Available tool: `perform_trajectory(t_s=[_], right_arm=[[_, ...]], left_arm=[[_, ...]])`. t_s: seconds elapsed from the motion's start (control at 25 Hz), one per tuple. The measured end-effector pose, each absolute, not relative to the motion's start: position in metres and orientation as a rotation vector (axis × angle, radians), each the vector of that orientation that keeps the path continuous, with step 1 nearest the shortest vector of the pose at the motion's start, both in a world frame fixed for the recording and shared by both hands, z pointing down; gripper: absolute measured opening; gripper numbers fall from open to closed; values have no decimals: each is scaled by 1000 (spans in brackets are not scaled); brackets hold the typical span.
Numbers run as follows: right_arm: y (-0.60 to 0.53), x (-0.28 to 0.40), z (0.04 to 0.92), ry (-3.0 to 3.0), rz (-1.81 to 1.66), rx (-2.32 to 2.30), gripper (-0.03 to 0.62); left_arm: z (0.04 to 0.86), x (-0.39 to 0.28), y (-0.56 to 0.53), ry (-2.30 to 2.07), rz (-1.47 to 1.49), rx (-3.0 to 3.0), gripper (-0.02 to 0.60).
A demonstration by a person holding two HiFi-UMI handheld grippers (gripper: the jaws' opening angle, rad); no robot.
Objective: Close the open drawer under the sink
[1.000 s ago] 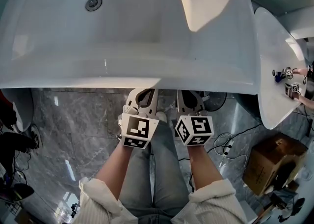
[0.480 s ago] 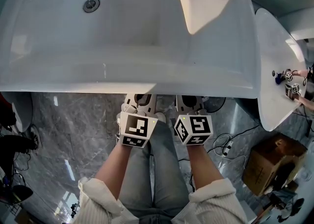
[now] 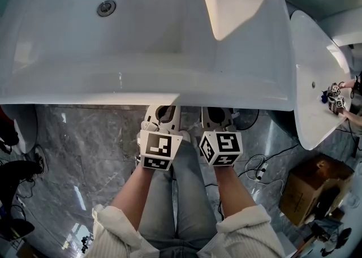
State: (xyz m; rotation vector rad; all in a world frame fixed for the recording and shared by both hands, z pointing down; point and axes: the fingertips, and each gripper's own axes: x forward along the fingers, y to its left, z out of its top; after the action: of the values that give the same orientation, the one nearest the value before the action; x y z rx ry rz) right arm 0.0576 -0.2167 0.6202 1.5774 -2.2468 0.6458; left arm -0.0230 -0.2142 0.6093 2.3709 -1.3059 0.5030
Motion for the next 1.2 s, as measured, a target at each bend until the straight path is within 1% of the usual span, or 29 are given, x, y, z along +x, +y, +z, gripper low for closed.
perform_trajectory(t_s=[0.28, 0.64, 1.2], right_arm=[[-199, 50, 602, -2276, 631, 1565, 11], [-163, 35, 557, -2328, 646, 1518, 11], [-180, 35, 424, -2473, 605, 1453, 11]], left_arm=[[588, -26, -199, -1322, 468, 2386, 15], [524, -24, -185, -1360, 390, 2431, 15], [403, -12, -195, -1437, 288, 2467, 15]])
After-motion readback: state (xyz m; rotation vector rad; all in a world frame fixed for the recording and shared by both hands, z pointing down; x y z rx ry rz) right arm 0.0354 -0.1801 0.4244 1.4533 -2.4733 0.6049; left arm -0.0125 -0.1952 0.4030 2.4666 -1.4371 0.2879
